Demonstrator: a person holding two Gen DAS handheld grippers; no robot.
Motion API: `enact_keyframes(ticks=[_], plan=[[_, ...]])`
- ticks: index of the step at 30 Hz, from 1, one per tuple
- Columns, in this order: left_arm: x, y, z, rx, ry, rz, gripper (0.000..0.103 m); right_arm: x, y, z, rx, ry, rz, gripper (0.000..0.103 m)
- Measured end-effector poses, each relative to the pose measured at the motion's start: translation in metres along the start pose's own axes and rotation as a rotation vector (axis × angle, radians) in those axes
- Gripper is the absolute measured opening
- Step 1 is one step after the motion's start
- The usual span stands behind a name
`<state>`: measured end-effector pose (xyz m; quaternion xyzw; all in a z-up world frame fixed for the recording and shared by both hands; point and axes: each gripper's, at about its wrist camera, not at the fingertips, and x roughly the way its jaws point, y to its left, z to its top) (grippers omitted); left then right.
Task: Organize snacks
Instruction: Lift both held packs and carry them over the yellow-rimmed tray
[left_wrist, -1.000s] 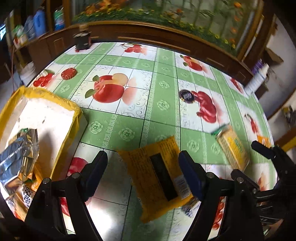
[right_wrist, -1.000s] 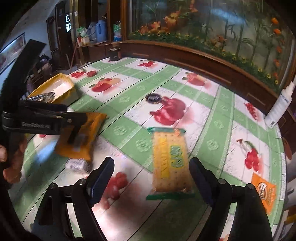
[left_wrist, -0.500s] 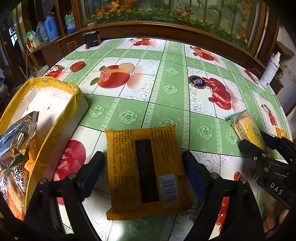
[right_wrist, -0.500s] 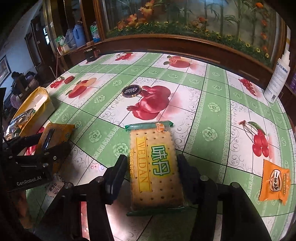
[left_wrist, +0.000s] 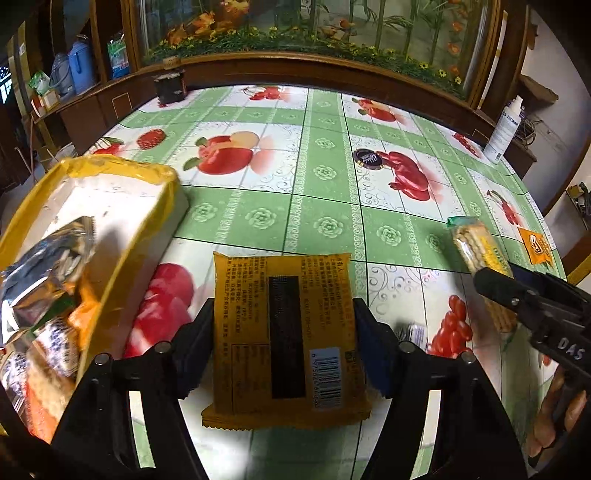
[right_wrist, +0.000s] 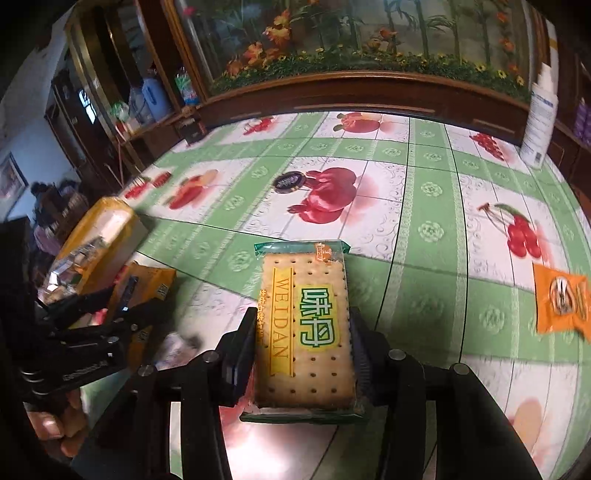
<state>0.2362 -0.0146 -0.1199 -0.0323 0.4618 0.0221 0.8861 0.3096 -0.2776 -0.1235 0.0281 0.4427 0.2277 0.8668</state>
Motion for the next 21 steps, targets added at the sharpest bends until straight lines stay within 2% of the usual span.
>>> enact_keyframes(ticks=[6, 9, 16, 21], plan=[[-0.048, 0.015, -0.012, 0.021, -0.095, 0.049, 0.069, -0.044, 0.017, -0.025, 0.139, -0.064, 0.17, 0.048], [-0.074, 0.027, -0.02, 0.01, -0.146, 0.072, 0.069, -0.06, 0.034, -0.04, 0.179, -0.096, 0.196, 0.048], [-0.123, 0.051, -0.039, 0.012, -0.231, 0.105, 0.069, -0.089, 0.07, -0.061, 0.279, -0.162, 0.353, 0.048], [-0.148, 0.068, -0.047, -0.002, -0.28, 0.124, 0.069, -0.098, 0.099, -0.067, 0.285, -0.172, 0.414, 0.047]])
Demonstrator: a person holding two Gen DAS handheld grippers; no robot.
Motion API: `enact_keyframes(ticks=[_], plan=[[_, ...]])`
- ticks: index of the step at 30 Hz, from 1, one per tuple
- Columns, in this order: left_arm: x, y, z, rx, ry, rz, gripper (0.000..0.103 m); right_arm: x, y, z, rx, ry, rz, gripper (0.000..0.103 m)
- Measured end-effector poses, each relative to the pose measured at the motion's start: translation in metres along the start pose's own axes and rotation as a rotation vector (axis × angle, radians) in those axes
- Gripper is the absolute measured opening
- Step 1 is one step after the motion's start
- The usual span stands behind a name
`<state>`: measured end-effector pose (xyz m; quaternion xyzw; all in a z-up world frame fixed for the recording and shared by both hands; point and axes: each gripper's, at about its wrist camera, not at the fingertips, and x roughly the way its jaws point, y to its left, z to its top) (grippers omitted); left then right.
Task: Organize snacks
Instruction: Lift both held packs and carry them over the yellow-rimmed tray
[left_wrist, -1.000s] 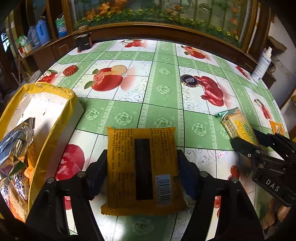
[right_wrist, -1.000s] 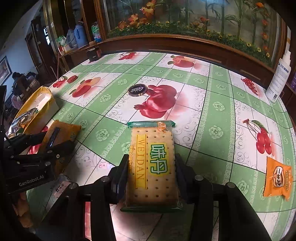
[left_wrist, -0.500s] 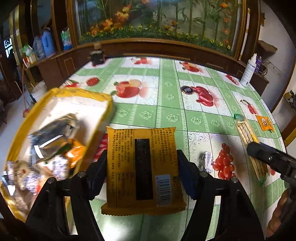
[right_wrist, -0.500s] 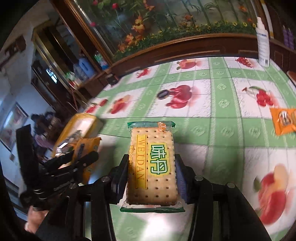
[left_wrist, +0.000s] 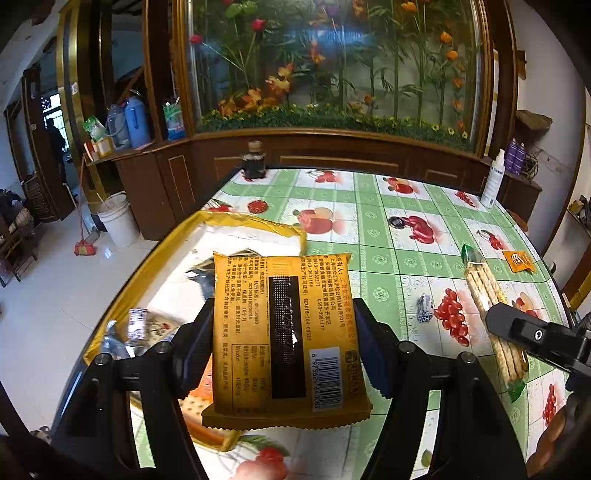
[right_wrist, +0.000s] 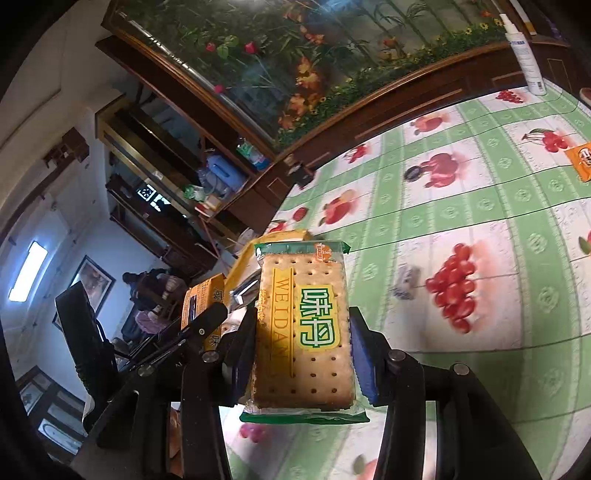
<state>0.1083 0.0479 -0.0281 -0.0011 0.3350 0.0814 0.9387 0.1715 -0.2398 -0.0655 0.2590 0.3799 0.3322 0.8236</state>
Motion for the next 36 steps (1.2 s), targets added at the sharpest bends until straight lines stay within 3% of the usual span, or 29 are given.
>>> enact_keyframes(ticks=[10, 36], plan=[[-0.018, 0.035, -0.002, -0.061, -0.03, 0.005, 0.069, 0.016, 0.034, -0.014, 0.043, 0.029, 0.109, 0.047], [-0.005, 0.09, -0.01, -0.142, -0.016, 0.067, 0.069, 0.079, 0.068, -0.013, 0.035, 0.101, 0.158, 0.047]])
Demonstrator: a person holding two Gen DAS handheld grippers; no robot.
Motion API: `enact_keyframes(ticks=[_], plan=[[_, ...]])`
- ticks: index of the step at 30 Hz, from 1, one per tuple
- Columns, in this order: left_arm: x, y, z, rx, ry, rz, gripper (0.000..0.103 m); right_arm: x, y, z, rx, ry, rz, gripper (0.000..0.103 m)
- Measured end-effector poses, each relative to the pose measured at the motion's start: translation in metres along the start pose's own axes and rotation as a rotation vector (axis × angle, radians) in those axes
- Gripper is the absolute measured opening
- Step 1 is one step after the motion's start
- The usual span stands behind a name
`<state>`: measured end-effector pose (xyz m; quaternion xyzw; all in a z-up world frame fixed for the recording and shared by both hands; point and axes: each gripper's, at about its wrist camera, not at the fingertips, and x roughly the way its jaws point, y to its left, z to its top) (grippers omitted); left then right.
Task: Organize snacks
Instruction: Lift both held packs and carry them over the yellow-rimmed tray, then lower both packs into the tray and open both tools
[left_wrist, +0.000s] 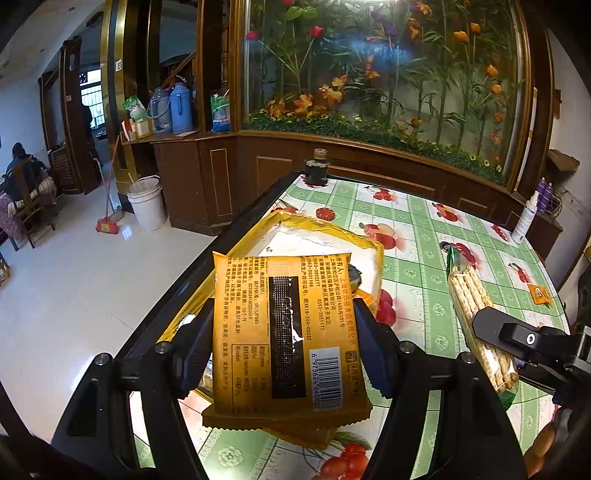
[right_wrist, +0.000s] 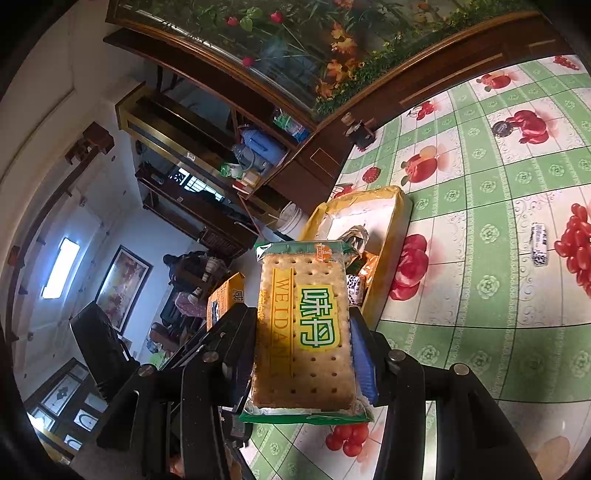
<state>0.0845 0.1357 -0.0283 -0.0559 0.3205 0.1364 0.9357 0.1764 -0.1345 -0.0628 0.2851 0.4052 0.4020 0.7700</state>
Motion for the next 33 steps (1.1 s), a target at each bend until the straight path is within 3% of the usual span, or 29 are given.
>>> enact_keyframes(ticks=[18, 33], plan=[[0.048, 0.032, 0.003, -0.053, 0.066, 0.046, 0.069, 0.073, 0.001, 0.033, -0.011, 0.049, -0.048, 0.047], [0.09, 0.045, 0.01, -0.069, 0.13, 0.058, 0.07, 0.15, 0.012, 0.064, -0.138, 0.102, -0.198, 0.047]])
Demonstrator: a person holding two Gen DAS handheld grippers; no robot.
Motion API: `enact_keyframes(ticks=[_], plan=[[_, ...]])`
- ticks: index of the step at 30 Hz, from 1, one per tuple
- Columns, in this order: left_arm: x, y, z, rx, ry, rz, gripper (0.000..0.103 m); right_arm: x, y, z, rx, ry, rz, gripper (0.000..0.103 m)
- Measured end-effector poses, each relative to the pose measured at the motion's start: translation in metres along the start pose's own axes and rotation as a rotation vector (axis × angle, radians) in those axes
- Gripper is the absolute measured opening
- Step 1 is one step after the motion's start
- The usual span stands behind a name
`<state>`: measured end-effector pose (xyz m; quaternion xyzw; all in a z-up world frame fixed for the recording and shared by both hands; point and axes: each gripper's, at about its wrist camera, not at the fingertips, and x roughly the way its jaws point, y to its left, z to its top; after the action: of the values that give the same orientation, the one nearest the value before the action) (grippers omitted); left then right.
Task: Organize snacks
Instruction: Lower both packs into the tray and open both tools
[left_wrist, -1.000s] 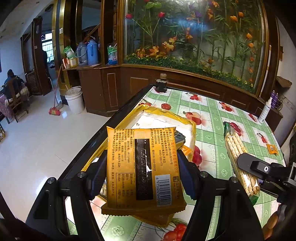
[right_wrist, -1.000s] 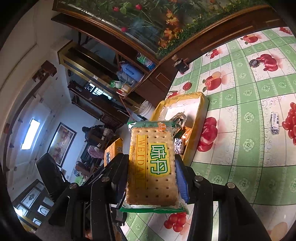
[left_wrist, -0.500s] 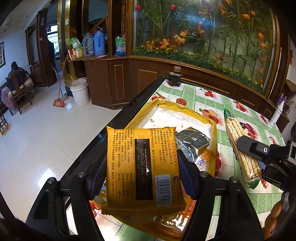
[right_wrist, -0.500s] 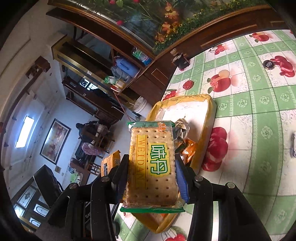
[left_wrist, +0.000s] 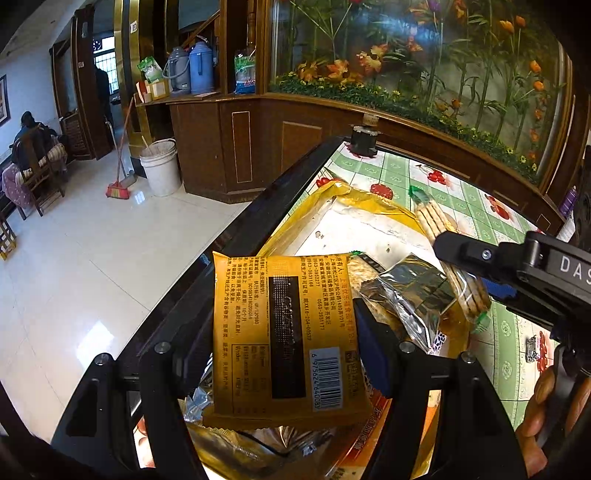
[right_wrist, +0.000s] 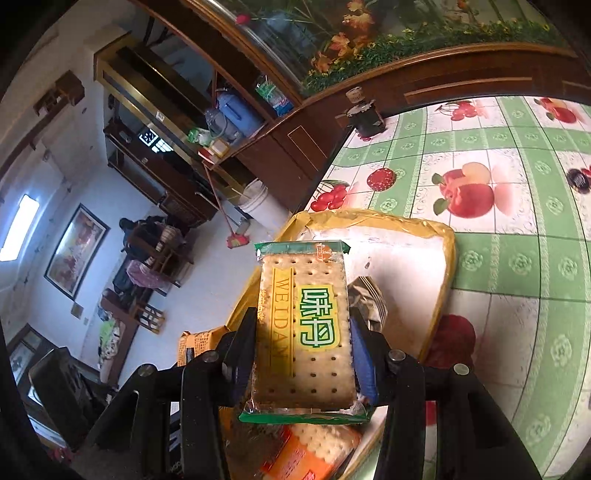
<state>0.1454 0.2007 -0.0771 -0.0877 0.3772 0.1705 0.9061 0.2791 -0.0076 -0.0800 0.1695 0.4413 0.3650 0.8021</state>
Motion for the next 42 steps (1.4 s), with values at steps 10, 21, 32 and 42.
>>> enact_keyframes(ticks=[10, 21, 32, 42], plan=[[0.007, 0.004, 0.002, -0.006, 0.0, 0.011, 0.07, 0.015, 0.006, 0.005, -0.027, -0.002, -0.028, 0.047], [0.006, 0.009, 0.004, -0.025, 0.01, 0.011, 0.071, 0.012, 0.018, 0.004, -0.096, -0.018, -0.1, 0.062], [-0.015, -0.007, 0.001, 0.013, 0.003, -0.011, 0.074, -0.047, 0.007, -0.008, -0.067, -0.103, -0.117, 0.075], [-0.047, -0.028, -0.005, 0.063, -0.046, -0.042, 0.075, -0.112, -0.029, -0.032, 0.024, -0.168, -0.15, 0.077]])
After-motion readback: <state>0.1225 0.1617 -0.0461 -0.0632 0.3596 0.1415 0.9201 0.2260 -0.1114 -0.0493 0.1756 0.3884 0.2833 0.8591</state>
